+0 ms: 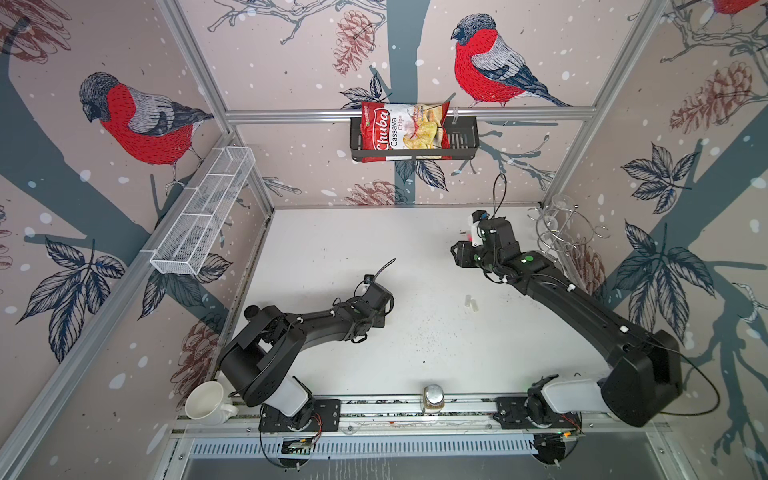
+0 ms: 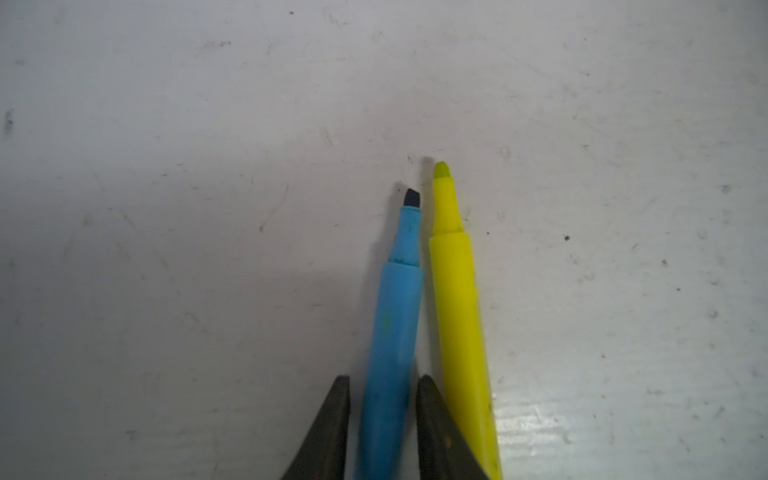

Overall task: Insert the pens into the pen caps
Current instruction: 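Lower the left gripper and close it on the blue highlighter, then raise the blue highlighter with the left gripper while the right gripper approaches it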

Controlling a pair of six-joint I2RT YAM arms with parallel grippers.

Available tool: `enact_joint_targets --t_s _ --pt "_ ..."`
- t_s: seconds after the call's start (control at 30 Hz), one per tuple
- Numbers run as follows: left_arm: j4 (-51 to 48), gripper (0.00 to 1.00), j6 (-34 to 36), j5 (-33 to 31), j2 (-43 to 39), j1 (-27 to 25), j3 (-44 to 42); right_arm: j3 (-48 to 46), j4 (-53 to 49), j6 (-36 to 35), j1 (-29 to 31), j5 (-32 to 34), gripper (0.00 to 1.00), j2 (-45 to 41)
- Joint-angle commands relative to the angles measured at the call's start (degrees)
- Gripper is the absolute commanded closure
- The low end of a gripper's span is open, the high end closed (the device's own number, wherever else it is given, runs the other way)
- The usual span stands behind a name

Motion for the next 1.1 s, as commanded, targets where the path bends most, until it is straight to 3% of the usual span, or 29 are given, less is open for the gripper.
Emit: enact_joint_targets --t_s 0.0,0.17,0.43,0.77,1.07 --pt "-5.4 0.77 0.4 2.2 0.7 -0.2 -0.1 -0.3 1.9 0.8 -0.2 -0.4 0.47 -0.8" --pt "-5.1 0.85 0.5 2.8 -0.1 -0.4 -0.7 -0.6 2.2 1.0 -0.4 -0.9 0.47 -1.4" --pt "0.1 0.86 0.7 5.3 -7.3 -0.2 -4.1 -1.6 2.6 0.6 -0.4 -3.5 0.47 -2.6" --pt "4.9 0.85 0.9 5.8 -21.2 0.3 -8.9 -5.8 8.3 0.5 -0.2 -15.6 0.45 -6.0" --pt "20.3 0.84 1.8 12.4 -35.9 0.3 -18.0 -10.9 17.2 1.3 4.0 -29.6 0.42 -8.4"
